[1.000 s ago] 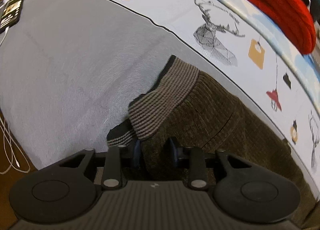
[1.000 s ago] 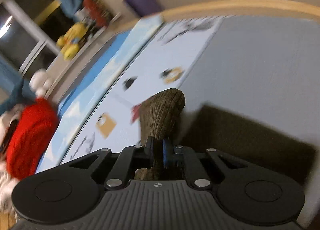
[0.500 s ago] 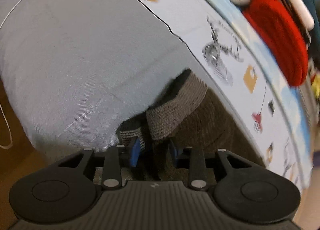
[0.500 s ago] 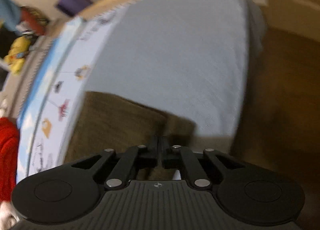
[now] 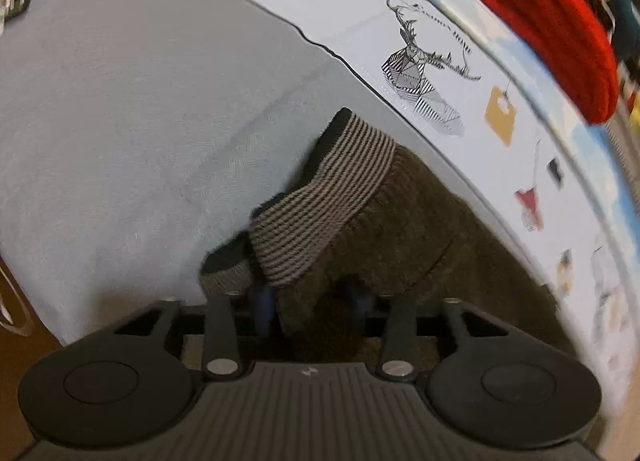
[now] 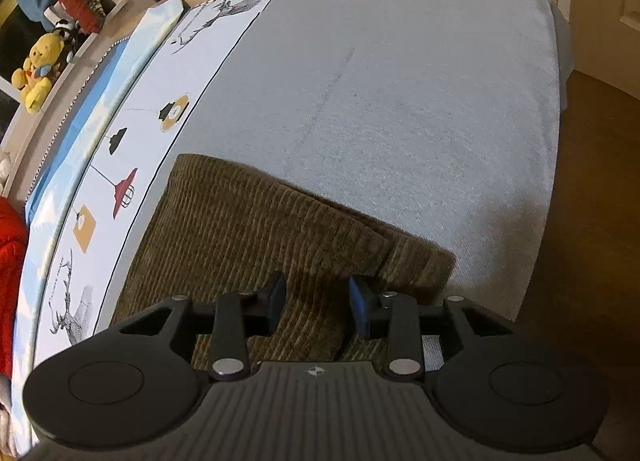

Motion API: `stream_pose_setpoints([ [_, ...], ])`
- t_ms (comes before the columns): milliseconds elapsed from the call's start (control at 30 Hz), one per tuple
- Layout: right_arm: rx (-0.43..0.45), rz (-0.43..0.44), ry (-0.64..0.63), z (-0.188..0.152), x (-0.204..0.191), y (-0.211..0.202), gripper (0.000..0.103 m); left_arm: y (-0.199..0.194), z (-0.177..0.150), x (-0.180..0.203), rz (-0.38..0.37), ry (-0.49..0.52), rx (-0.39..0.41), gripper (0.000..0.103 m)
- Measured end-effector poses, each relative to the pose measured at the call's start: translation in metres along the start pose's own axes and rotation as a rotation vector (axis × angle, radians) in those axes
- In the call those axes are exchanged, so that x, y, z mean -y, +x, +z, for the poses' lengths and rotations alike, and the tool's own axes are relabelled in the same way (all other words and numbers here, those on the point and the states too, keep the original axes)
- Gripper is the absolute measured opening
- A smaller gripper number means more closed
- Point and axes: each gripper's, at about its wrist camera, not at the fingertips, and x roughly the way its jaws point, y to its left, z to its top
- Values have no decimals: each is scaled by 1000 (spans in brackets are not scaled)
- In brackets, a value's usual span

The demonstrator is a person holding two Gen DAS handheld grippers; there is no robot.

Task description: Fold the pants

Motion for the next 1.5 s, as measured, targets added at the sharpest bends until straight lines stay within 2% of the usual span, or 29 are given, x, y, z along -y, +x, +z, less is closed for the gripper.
stream_pose_setpoints([
  [33, 18, 1, -25, 0, 2, -5, 2, -1, -1, 2, 13, 29, 8, 18],
  [100, 65, 34, -54, 1, -1, -16, 2, -9, -3, 2, 1, 48, 41, 14],
  [167, 140, 65, -86, -1, -6, -36, 1, -23, -4, 2, -17, 69, 106, 13],
  [233, 205, 114, -52, -3, -2, -61, 1, -41, -8, -3, -56, 66, 175, 12],
  [300, 233, 108, -45, -10, 4, -75, 1, -47, -12, -6, -44, 83, 189, 13],
  [333, 204, 77, -39, -12, 10, -72, 1, -41, -12, -7, -19, 92, 160, 13],
  [433, 10, -61, 23, -14, 38, -35, 2, -12, -12, -14, 42, 91, 11, 17],
  [500, -28, -33, 71, -12, 51, -27, 2, -15, -11, -16, 41, 72, 15, 23],
  [567, -10, -17, 29, -10, 50, -32, 3, -26, -12, -14, 53, 70, 56, 28],
  [600, -2, -15, 21, -10, 50, -35, 7, -31, -13, -12, 61, 72, 81, 32],
  [667, 18, -7, 42, -7, 57, -39, 12, -42, -16, -6, 111, 100, 149, 33],
  [733, 33, -10, 72, -5, 63, -40, 27, -54, -18, 5, 147, 152, 239, 33],
  [833, 39, -7, 77, -2, 64, -35, 44, -66, -26, 33, 102, 282, 324, 33],
  [900, 6, 18, 78, -2, 66, -31, 47, -68, -36, 56, 35, 394, 341, 33],
  [1033, -29, 15, 67, -4, 58, -15, 48, -60, -63, 104, -134, 621, 281, 33],
  [1133, -13, -7, 26, -5, 50, -14, 49, -56, -101, 143, -215, 859, 248, 33],
  [1167, -7, -21, 11, -5, 45, -13, 46, -54, -115, 155, -240, 938, 232, 33],
  [1233, 3, -19, -9, -6, 42, -14, 30, -47, -141, 172, -268, 1059, 191, 33],
  [1300, 23, -14, -24, -5, 38, -17, 25, -37, -160, 186, -278, 1150, 142, 33],
  [1367, 63, -6, -25, -6, 33, -27, 23, -17, -172, 195, -266, 1197, 33, 33],
  [1433, 100, 7, -14, -7, 29, -36, 23, 16, -185, 197, -150, 1239, -140, 34],
  [1467, 114, 8, -14, -8, 26, -40, 23, 25, -189, 195, -108, 1259, -163, 35],
  [1500, 112, -1, -14, -8, 25, -40, 23, 23, -189, 198, -109, 1273, -139, 36],
])
